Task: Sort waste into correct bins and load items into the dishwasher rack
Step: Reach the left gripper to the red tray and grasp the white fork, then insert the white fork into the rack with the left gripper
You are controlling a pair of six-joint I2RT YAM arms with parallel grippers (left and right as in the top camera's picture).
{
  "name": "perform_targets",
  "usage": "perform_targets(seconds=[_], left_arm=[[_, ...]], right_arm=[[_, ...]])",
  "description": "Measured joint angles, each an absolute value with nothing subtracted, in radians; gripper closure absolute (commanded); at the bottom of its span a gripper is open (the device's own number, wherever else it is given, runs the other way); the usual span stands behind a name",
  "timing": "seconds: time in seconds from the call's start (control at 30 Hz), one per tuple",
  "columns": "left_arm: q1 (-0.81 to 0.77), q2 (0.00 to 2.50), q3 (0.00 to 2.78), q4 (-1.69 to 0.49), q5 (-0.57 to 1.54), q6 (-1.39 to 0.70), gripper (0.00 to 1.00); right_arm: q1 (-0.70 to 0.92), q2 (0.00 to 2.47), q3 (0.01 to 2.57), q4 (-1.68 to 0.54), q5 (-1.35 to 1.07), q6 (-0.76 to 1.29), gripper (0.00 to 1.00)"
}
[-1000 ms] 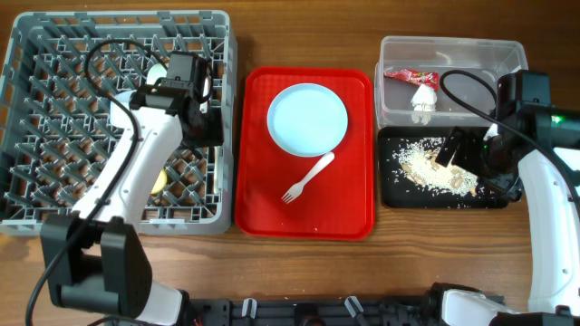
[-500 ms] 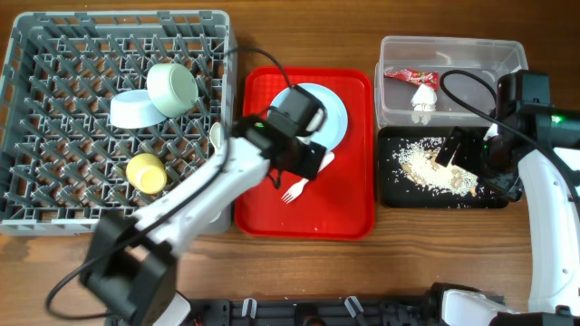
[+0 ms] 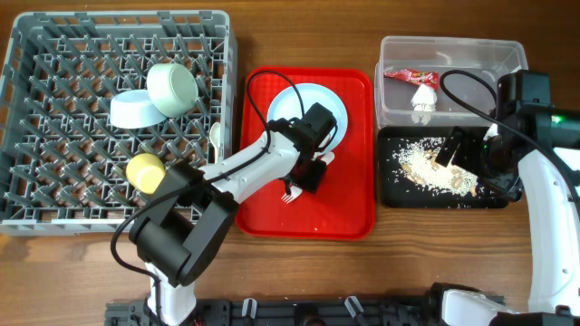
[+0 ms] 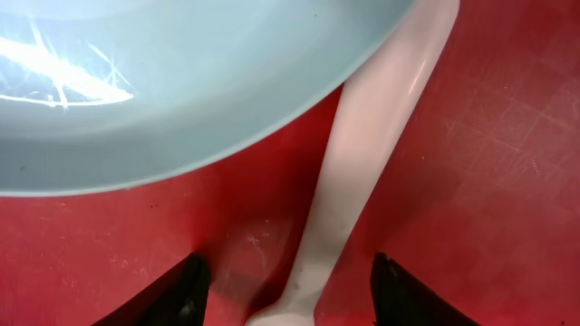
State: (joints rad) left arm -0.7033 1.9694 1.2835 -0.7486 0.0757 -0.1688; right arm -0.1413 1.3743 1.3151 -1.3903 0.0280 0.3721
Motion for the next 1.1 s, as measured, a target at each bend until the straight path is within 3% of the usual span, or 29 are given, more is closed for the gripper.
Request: perform_targets(seconds=[0.07, 0.2, 0.27, 0.37, 0.57, 0.93, 1.1], left_arm=[[-0.703, 1.971, 1.283, -0.744, 0.076, -0.169, 0.46], [-0.711, 1.973, 1.284, -0.743, 0.072, -0.166, 0.58], [-0.726, 1.974, 1.284, -0.743, 0.067, -0.168, 0.71], [-0.753, 1.977, 1.284, -0.742, 0.059, -0.165, 0.82], [-0.78, 1.979, 1.284, -0.743, 0.057, -0.165, 0.96], [-0.788, 1.957, 1.304, -0.842, 0.087, -0.166, 0.96], [-0.783, 1.8, 1.31, -0.884, 0.055, -0.166, 0.96]], right_arm=[[-0.141, 1.374, 1.315, -1.391, 0.028, 0.372, 0.0], [-0.141, 1.374, 1.315, -1.391, 0.028, 0.372, 0.0], [-0.141, 1.374, 1.315, -1.391, 0.028, 0.372, 0.0], [-0.141, 1.374, 1.315, -1.391, 0.028, 0.372, 0.0], [-0.141, 1.374, 1.315, -1.391, 0.028, 0.36, 0.0], [-0.141, 1.374, 1.315, -1.391, 0.028, 0.353, 0.0], [-0.141, 1.374, 1.315, -1.391, 0.028, 0.353, 0.0]])
